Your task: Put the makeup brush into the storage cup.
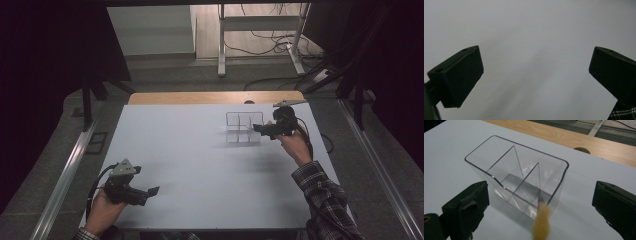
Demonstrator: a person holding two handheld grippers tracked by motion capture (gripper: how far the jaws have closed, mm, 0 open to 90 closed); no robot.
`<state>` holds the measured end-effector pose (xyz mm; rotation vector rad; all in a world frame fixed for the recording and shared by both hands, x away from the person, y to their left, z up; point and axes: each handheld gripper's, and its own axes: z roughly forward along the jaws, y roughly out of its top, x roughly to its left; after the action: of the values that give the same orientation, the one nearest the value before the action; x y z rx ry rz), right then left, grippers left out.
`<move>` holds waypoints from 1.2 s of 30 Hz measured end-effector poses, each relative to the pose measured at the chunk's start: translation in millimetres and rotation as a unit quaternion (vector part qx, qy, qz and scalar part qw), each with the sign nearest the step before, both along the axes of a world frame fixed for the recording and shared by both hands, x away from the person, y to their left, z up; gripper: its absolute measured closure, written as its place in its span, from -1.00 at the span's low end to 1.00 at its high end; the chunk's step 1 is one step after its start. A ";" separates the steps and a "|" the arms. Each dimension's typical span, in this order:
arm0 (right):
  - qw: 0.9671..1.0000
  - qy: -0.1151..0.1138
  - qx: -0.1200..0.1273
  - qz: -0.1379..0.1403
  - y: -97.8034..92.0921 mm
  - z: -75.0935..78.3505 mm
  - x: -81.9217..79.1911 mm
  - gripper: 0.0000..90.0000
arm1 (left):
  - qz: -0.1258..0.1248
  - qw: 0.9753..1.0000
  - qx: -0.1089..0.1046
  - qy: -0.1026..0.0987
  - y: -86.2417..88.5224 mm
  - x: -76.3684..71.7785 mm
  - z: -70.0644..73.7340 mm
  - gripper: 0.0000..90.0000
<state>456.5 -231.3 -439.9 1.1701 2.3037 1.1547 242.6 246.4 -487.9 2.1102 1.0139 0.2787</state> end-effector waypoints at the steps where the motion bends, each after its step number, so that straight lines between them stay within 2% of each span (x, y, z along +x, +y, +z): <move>1: 1.000 -0.001 -0.001 0.001 0.0 -0.1 -1.0 -0.99 | 0.000 1.000 0.000 0.000 0.1 0.0 0.0 -1.00; 15: 1.000 0.007 -0.006 0.005 -3.0 -2.4 -14.7 -0.99 | 0.000 1.000 0.001 0.000 0.0 0.0 0.0 -1.00; 18: 1.000 0.006 0.000 0.003 -5.0 -2.9 -17.9 -0.99 | 0.001 1.000 -0.001 -0.001 0.6 0.0 0.0 -1.00; 28: 1.000 0.020 -0.006 0.009 -8.1 -9.8 -25.7 -0.99 | 0.002 1.000 -0.003 -0.002 1.3 -0.4 0.4 -1.00; 33: 1.000 0.023 0.003 0.009 -12.3 -6.9 -29.9 -0.99 | 0.006 1.000 -0.016 -0.002 2.4 0.0 0.5 -1.00; 36: 1.000 0.024 0.005 0.008 -13.7 -6.0 -33.0 -0.99 | 0.007 1.000 -0.016 -0.002 2.5 0.0 0.3 -1.00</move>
<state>423.5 -245.0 -445.9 1.1971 2.3488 1.1563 242.6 249.0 -487.5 2.0726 1.0249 0.2719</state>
